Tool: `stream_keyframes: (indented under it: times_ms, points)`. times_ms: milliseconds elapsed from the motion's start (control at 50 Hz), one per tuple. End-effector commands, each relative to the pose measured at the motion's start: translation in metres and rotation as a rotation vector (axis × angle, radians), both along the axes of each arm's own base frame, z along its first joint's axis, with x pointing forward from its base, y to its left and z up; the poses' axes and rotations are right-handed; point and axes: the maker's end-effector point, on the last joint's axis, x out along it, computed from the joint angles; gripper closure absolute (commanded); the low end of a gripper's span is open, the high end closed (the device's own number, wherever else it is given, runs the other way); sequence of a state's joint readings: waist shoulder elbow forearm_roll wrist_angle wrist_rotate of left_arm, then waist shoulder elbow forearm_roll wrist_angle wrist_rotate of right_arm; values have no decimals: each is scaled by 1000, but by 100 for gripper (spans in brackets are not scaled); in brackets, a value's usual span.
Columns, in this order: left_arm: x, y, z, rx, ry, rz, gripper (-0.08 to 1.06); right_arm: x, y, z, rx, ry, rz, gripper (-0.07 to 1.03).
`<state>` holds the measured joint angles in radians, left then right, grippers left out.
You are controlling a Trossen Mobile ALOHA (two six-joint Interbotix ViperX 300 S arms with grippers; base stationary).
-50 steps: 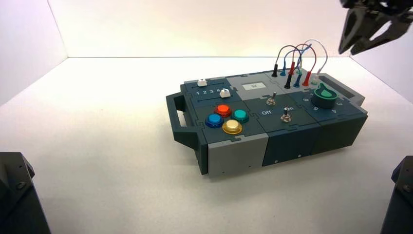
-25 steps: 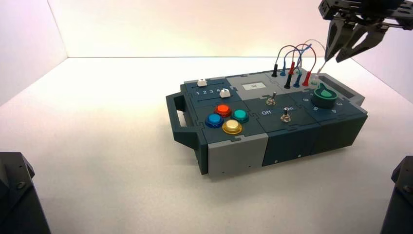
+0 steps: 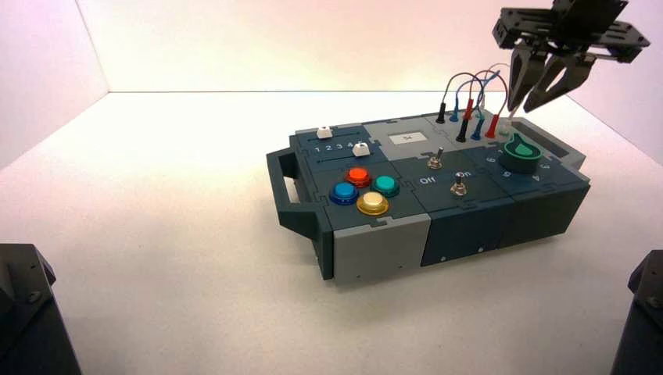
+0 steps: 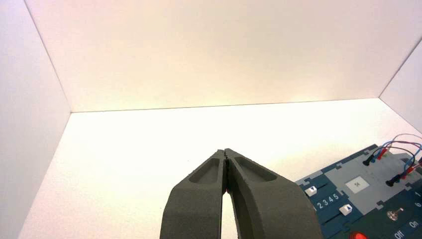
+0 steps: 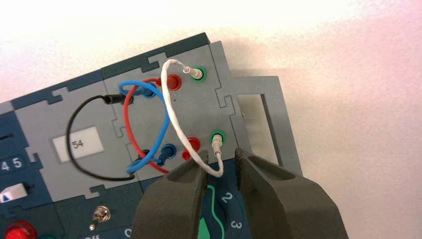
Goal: Pull the white wire.
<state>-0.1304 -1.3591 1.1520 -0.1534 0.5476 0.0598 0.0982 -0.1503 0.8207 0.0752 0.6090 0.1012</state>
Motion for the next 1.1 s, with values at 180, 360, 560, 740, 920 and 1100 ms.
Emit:
stream_keyframes:
  times_ms: [180, 360, 560, 740, 920, 1100]
  points:
    - [2, 1, 7, -4, -18, 6, 101, 12, 2, 2, 3, -24, 1, 68]
    - [2, 1, 7, -3, -20, 6, 101, 13, 3, 2, 3, -27, 4, 68]
    - [2, 1, 7, -4, -18, 6, 101, 14, 3, 2, 3, -34, 5, 70]
    - [2, 1, 7, -3, -18, 6, 100, 14, 3, -4, 1, -18, 5, 71]
    - [2, 1, 8, -5, -21, 6, 101, 14, 2, -8, 0, -5, 3, 75]
    - [1, 1, 8, -5, -27, 7, 101, 16, 3, -9, -1, -5, 6, 78]
